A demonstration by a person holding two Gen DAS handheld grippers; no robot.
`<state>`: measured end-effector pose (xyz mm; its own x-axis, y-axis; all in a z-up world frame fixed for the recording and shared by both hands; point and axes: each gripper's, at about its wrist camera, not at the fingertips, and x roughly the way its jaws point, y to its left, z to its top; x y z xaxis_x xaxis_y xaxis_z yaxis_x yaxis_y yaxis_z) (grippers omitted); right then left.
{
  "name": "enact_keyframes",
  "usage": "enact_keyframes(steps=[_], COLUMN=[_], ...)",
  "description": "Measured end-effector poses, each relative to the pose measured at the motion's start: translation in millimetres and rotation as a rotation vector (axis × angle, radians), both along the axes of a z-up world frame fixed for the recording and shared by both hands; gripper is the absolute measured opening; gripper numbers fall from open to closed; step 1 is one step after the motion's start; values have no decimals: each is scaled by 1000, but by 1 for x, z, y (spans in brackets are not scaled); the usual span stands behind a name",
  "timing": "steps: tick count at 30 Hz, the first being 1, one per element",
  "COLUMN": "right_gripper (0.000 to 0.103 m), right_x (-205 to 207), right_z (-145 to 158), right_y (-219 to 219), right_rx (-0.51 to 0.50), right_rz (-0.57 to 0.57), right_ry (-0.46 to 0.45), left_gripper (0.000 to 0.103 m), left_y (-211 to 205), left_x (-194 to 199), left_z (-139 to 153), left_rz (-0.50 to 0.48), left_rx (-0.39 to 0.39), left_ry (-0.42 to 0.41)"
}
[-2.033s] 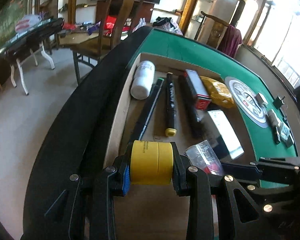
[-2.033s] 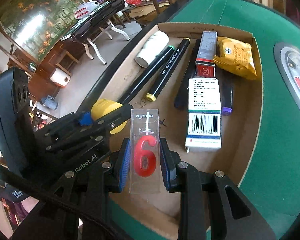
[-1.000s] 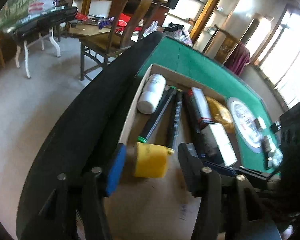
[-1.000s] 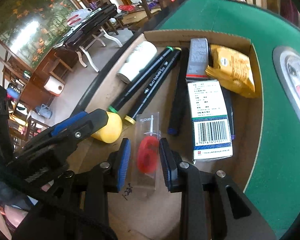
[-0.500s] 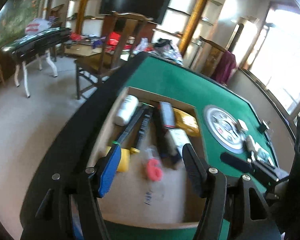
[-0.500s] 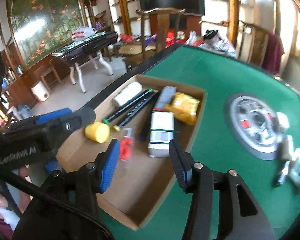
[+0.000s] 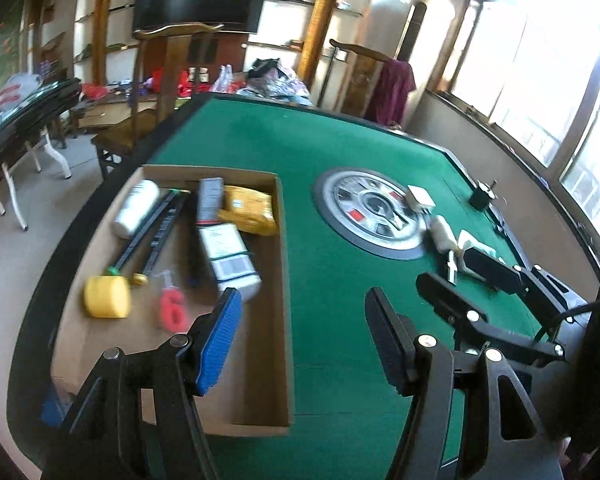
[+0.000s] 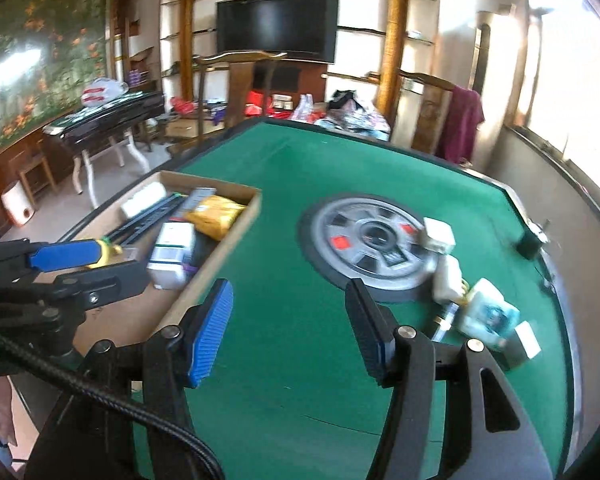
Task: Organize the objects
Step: 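Move both open grippers back toward the items beside the disc, then grasp the small black box with the left gripper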
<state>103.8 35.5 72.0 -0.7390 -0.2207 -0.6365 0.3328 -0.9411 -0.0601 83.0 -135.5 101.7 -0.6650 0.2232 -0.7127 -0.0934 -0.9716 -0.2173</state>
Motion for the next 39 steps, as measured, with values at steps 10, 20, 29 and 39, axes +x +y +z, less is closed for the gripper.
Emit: enact_keyframes(steps=[10, 20, 29, 39], right_gripper=[57, 59, 59, 68], right_x=[-13, -22, -42, -105], right_z=[3, 3, -1, 8], right_y=[70, 99, 123, 225], right_rx=[-36, -15, 14, -80], right_rz=[-126, -161, -191, -390], right_ry=[2, 27, 27, 11], left_gripper=[58, 58, 58, 58], left_y=[59, 95, 125, 161], left_x=[-3, -8, -20, -45], left_z=[5, 15, 19, 29], left_rz=[-70, -110, -143, -172], left_rx=[-36, -65, -60, -87], left_ry=[-7, -3, -20, -2])
